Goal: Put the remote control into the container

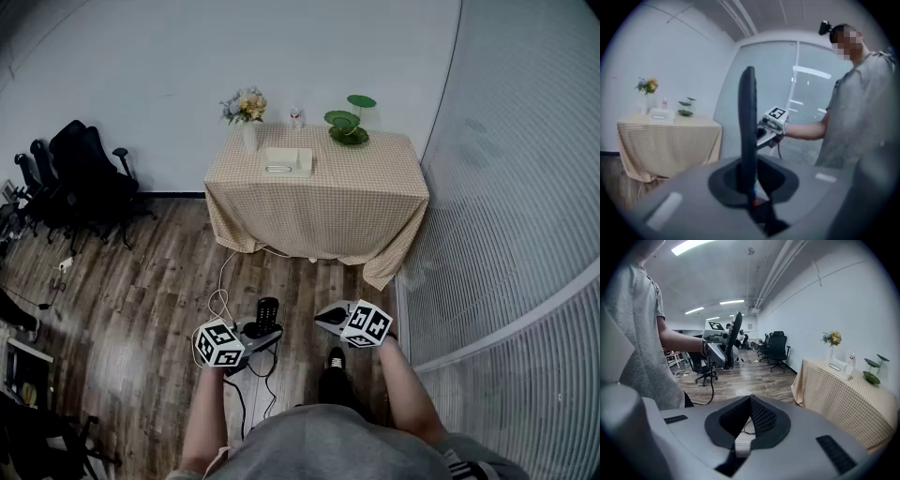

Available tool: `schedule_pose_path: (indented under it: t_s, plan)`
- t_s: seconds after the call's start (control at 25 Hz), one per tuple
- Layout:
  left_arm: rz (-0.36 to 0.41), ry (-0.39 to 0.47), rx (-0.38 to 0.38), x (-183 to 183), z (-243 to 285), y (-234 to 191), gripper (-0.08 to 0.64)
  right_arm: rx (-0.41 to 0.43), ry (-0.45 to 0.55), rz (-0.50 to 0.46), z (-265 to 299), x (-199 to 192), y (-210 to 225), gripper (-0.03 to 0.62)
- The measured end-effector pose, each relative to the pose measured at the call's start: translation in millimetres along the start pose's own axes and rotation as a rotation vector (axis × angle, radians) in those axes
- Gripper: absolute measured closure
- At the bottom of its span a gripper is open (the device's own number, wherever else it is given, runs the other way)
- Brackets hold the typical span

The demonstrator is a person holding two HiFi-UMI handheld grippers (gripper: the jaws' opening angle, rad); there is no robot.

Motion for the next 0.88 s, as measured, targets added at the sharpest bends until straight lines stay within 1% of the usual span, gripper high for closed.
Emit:
schedule_pose_path:
  t_s: [0.16, 0.4, 0.68, 0.88]
  plan:
    - [0.013, -0.003, -0.001, 4.0, 0.6, 0.1, 0.522, 0.004, -0.007, -0.023, -1.9, 0.7, 0.0, 0.575]
    - [0.000, -0.001, -0.001, 4.8, 3.2, -2.0, 0.522, 0.015, -0.010, -0.031, -1.3, 3.6, 2.5, 0.575]
    - [-0.006, -0.008, -0.010, 7.9, 8.7, -6.6, 0.522, 0.036, -0.009, 0.000, 1.7, 5.6, 4.9, 0.575]
    - [-0.013, -0.011, -0.010, 8.7, 12.0, -12.2, 0.522, 0.043, -0.012, -0.004, 3.2, 2.8, 9.6, 0.575]
Point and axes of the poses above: the fingertips, and each gripper's own axes: z forward along the fingers, y to its right, x out of its top, the point moved 1 cm from there along -z, backward along the fingers, and after that the axes turned 13 degrees about -x, right-handed, at the moved point
